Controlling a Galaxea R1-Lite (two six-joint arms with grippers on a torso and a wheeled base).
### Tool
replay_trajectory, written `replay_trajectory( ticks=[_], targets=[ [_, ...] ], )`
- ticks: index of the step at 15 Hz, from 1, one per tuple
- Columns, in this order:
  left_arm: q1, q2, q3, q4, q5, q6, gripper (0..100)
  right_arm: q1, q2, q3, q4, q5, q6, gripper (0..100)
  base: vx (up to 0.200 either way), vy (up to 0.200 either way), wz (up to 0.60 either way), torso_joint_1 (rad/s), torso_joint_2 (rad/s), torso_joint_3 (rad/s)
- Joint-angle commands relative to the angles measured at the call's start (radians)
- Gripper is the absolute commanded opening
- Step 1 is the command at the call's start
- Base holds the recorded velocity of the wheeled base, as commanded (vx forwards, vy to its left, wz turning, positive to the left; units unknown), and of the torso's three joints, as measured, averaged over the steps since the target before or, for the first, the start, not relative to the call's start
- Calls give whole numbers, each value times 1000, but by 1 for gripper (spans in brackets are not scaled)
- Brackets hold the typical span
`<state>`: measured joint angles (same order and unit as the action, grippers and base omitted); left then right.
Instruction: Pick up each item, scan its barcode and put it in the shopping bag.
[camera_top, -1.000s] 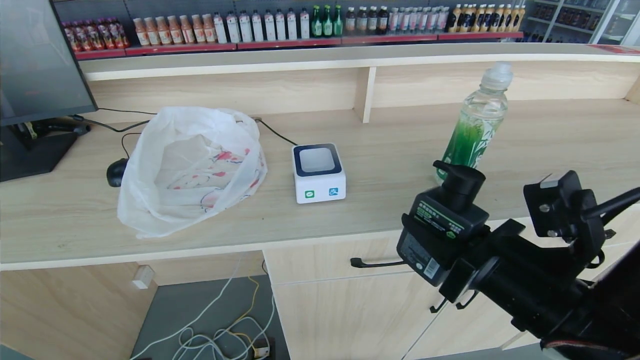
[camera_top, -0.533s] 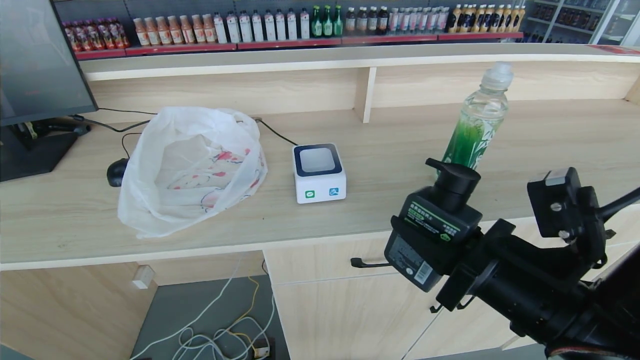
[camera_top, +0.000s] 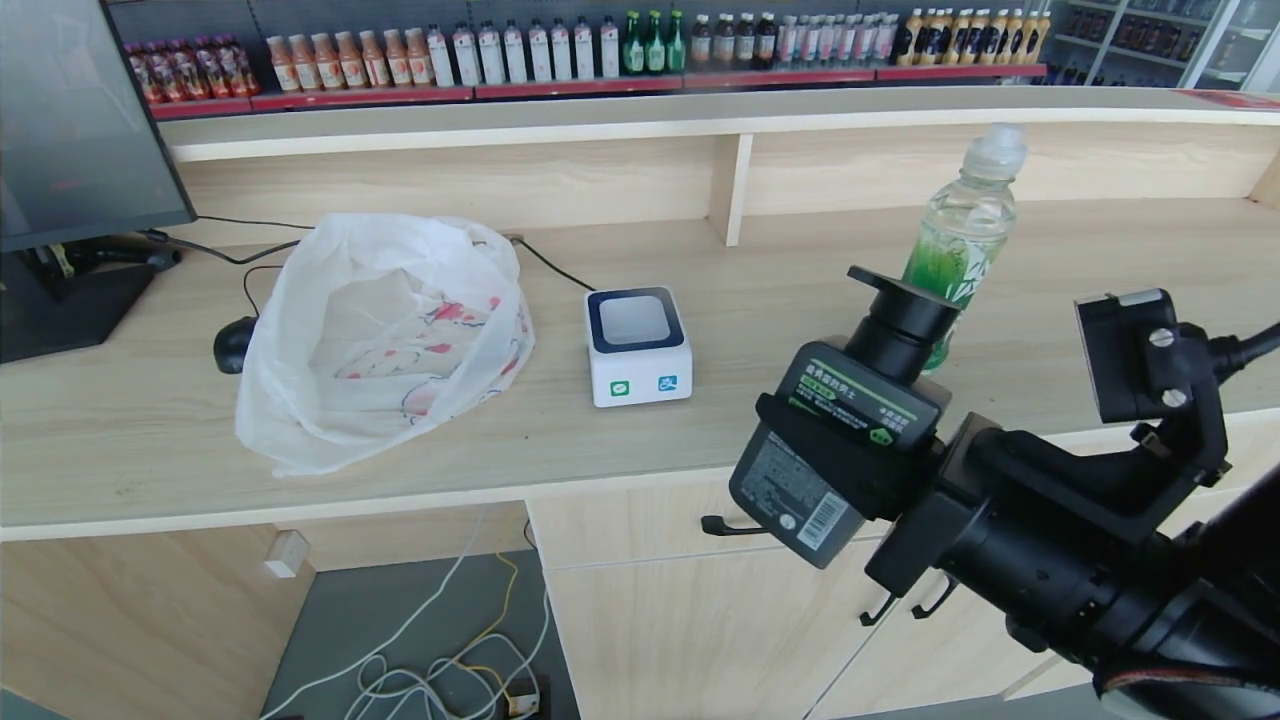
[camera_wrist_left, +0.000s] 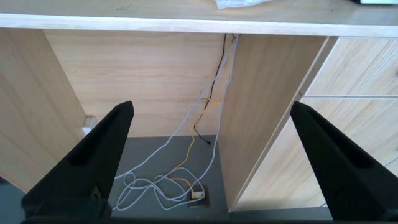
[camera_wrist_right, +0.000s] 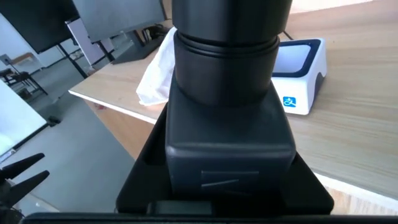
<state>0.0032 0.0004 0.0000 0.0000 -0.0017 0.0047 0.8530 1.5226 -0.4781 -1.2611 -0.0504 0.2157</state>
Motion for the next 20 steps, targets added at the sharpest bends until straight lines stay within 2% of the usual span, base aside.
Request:
replay_trajectory(
  ticks=[1, 6, 9, 11, 14, 16, 20],
  targets=[
    [0, 0, 0, 0, 0, 0, 100, 1, 13, -7, 0, 20, 11, 0, 0, 0, 0, 0, 0, 0],
    [0, 0, 0, 0, 0, 0, 100, 5, 51, -63, -3, 64, 62, 0, 0, 0, 0, 0, 0, 0],
    [0, 0, 0, 0, 0, 1, 100, 52, 85, -132, -23, 80, 117, 0, 0, 0, 0, 0, 0, 0],
    [0, 0, 0, 0, 0, 0, 100, 66, 110, -143, -75, 95, 125, 0, 0, 0, 0, 0, 0, 0],
    [0, 0, 0, 0, 0, 0, 100, 80, 107, -136, -101, 173, 169, 0, 0, 0, 0, 0, 0, 0],
    [0, 0, 0, 0, 0, 0, 100, 113, 84, -143, -101, 192, 215, 0, 0, 0, 0, 0, 0, 0],
    [0, 0, 0, 0, 0, 0, 100, 115, 94, -185, -101, 190, 267, 0, 0, 0, 0, 0, 0, 0]
  ],
)
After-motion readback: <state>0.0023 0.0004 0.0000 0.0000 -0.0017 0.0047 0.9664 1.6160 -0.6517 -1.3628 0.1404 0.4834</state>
